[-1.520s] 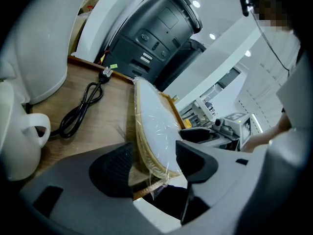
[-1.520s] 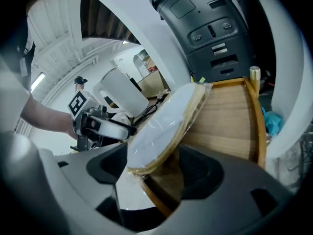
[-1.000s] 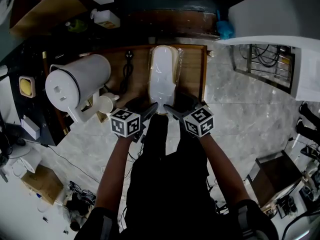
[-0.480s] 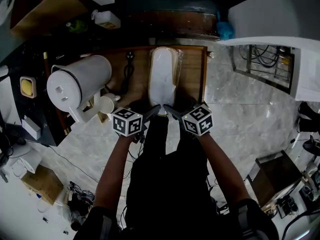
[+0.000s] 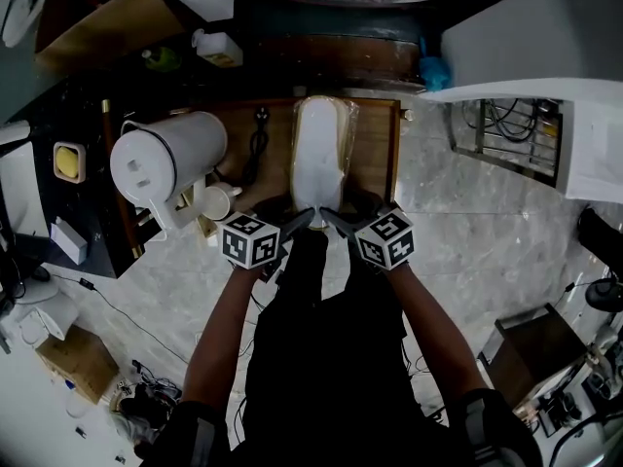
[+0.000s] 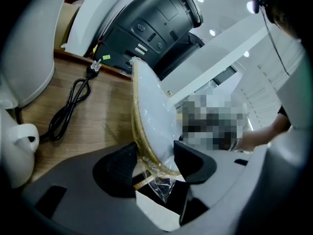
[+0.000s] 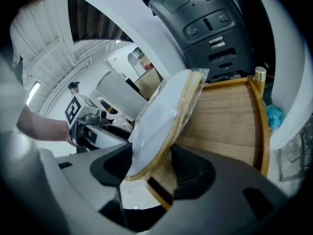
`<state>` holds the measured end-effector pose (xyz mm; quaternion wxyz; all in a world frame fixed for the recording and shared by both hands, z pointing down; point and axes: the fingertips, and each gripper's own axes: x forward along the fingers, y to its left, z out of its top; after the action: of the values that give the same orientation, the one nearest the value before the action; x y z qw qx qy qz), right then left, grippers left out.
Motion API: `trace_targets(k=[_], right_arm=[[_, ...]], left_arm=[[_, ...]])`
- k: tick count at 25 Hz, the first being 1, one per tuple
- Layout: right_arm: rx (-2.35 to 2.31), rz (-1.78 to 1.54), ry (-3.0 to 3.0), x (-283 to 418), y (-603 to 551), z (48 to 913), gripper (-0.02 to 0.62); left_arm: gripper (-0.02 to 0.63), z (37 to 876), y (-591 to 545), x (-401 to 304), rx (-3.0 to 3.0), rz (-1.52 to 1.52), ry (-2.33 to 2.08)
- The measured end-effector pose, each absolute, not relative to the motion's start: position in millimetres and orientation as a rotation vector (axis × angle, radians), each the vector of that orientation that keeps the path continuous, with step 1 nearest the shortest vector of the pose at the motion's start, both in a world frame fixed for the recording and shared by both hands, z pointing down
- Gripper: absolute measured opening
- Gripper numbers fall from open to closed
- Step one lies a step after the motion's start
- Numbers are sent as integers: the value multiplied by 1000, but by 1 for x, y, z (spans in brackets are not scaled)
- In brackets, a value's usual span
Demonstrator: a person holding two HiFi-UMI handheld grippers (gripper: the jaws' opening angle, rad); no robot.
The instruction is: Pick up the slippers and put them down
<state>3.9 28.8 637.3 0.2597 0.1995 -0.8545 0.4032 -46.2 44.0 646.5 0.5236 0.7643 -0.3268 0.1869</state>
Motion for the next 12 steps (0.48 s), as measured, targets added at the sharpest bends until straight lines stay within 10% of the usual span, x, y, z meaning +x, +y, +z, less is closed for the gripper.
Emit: trace_targets(k=[12], right_arm=[[548,1026,-2360,12,27,591,253]], left_arm=[[242,601,44,-38,1877,429,-797]])
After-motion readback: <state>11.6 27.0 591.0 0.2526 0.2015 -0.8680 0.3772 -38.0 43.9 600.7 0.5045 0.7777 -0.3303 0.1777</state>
